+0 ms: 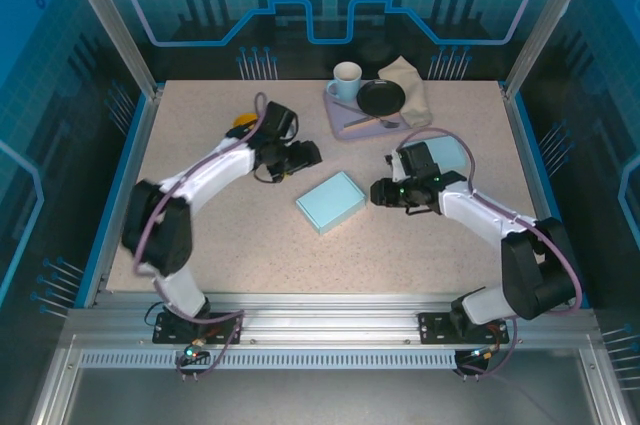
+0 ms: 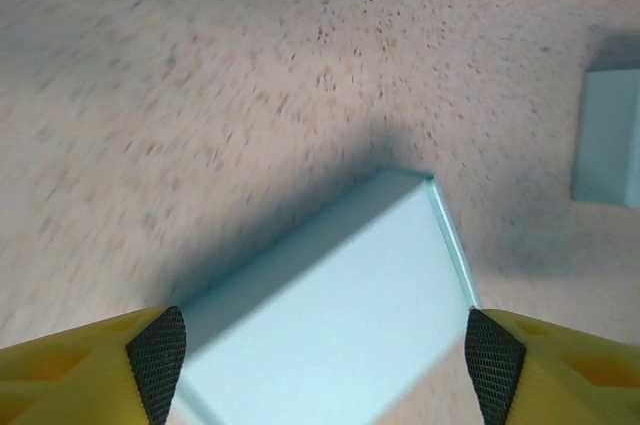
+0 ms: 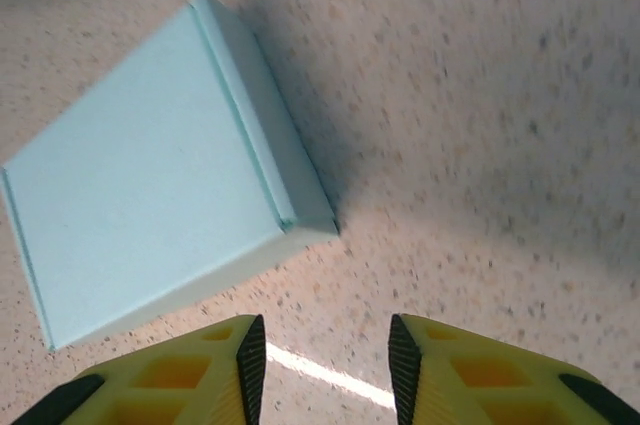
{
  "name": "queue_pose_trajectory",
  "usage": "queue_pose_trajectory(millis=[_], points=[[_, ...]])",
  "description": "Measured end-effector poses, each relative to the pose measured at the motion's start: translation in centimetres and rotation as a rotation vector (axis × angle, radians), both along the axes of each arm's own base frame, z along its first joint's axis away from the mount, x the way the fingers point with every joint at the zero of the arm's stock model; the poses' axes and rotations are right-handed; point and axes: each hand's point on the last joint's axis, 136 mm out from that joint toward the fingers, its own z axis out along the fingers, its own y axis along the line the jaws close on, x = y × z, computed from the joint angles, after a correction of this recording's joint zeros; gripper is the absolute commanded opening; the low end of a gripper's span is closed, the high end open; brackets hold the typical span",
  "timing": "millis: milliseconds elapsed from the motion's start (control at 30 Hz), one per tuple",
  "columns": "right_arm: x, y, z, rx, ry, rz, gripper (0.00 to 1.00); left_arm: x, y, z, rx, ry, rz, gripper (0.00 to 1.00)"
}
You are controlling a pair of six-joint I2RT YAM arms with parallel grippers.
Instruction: Fold the paper box
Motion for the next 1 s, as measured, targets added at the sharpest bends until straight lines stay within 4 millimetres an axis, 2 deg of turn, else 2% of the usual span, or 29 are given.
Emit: queue_pose_trajectory(millis=[67,133,267,367,533,700,767,867,1000], points=[[1.4,0.7,1.1,-0.007,-0.038,0.04,0.41,-2.3,0.8,1.1,-0.035,-0.019,0.035,0.77],[2.9,1.5,1.8,-0.016,-0.067,0.082,0.41,-4.5,1.2,0.7,-0.063,-0.009,0.064,0.77],[4.7,3.0,1.1,-0.04,-0.073,0.146,0.41,-7.4,0.7,-3.5,-0.072,0.076,0.082,0.77],[5.3,3.7,-0.5,-0.06,-0.042,0.173,0.41,-8.3,-0.3,-6.1,-0.073,0.138,0.083,0.77],[5.0,5.0,-2.8,-0.082,0.01,0.212,0.41,-6.7,-1.9,-7.8,-0.116,0.136,0.099,0.76],[4.2,6.2,-3.4,-0.087,0.025,0.237,0.41,-5.4,-2.7,-9.5,-0.122,0.152,0.112,0.72],[4.4,6.1,-3.4,-0.089,0.026,0.22,0.4,-5.0,-2.8,-10.1,-0.114,0.161,0.116,0.72],[5.1,5.5,-3.6,-0.1,0.019,0.172,0.4,-3.6,-3.4,-9.9,-0.105,0.149,0.118,0.72],[6.6,4.1,-4.0,-0.094,0.028,0.078,0.4,-0.1,-4.1,-9.6,-0.065,0.119,0.109,0.72]])
